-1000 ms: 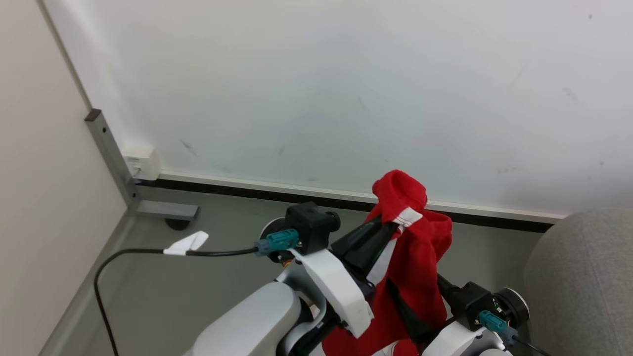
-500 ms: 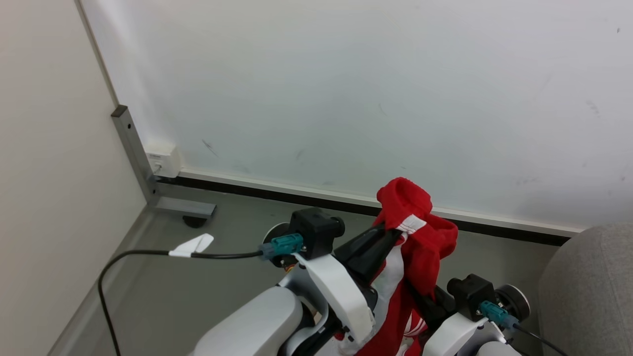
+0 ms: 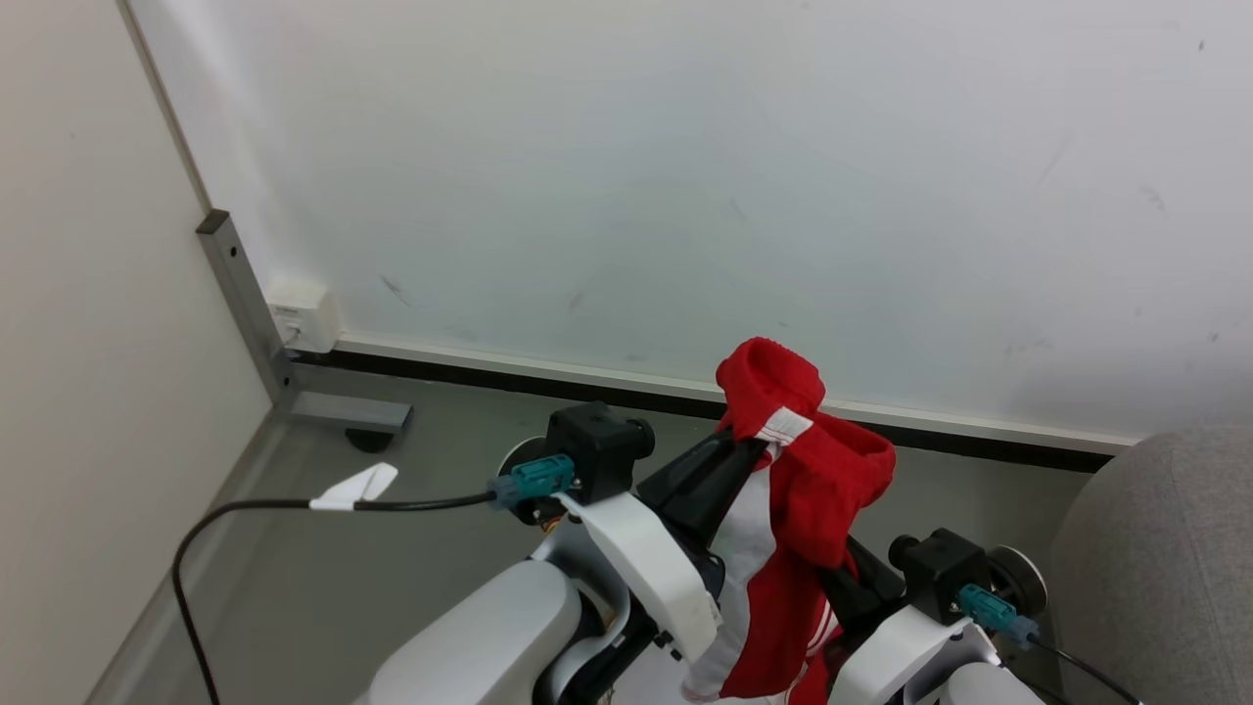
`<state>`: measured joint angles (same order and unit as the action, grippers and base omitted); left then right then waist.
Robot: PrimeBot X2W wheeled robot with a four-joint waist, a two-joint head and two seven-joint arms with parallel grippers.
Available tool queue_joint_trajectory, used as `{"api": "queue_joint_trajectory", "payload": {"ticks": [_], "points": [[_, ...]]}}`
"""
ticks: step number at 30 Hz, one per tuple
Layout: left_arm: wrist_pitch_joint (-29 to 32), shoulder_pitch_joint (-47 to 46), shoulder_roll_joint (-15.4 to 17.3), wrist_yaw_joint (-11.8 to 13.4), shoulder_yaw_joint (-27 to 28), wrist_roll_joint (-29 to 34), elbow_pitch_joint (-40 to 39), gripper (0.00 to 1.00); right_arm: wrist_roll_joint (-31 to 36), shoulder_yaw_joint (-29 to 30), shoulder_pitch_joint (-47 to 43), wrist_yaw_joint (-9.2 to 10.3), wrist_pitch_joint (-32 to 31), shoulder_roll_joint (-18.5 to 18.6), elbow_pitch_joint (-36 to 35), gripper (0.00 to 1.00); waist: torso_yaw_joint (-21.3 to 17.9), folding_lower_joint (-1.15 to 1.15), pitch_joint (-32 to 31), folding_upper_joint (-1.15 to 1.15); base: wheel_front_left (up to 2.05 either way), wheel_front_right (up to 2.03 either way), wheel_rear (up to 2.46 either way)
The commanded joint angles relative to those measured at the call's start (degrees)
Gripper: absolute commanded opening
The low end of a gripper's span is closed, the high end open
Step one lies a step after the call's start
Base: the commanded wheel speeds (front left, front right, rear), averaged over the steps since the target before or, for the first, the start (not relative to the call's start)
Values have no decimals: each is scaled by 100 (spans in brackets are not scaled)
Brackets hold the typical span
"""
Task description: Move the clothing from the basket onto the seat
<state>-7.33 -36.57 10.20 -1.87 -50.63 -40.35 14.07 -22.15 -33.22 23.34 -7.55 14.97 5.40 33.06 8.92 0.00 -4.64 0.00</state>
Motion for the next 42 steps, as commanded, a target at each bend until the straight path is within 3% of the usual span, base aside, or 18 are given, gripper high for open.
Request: {"api": "queue_joint_trajectory", "payload": {"ticks": [1, 8, 9, 10, 11, 25, 30, 42], "points": [[-28, 5, 51, 16, 16, -17, 2, 0, -49, 31, -32, 12, 21, 23, -68, 0, -20, 0, 2, 0, 0, 0, 0], [-52, 4, 100, 42, 21, -24, 32, 0, -93, 300, -152, 12, 20, -3, -342, 0, -112, 0, 36, 0, 0, 0, 0], [-64, 22, 105, 60, 35, -38, 39, 17, -97, 361, -164, 12, 20, -2, -404, 0, -133, 0, 46, 0, 0, 0, 0], [-79, 42, 109, 66, 47, -47, 42, 55, -99, 434, -176, 12, 20, 8, -457, 0, -157, 0, 55, 0, 0, 0, 0], [-79, 64, 117, 65, 46, -48, 50, 100, -119, 504, -195, 12, 20, 15, -509, 0, -183, 0, 65, 0, 0, 0, 0], [-218, 331, 270, 92, -36, -61, 94, 100, -215, 1700, -342, 12, 20, 137, -1185, 0, -843, 0, 226, 0, 0, 0, 0], [-318, 417, 324, 72, -84, 12, 87, 100, -324, 2219, -443, 12, 18, 130, -1368, 0, -1235, 0, 319, 0, 0, 0, 0], [-622, 527, 328, 104, -82, 164, 42, 100, -244, 2746, -839, 12, -171, 154, -1978, 0, -2250, 0, 543, 0, 0, 0, 0]]}}
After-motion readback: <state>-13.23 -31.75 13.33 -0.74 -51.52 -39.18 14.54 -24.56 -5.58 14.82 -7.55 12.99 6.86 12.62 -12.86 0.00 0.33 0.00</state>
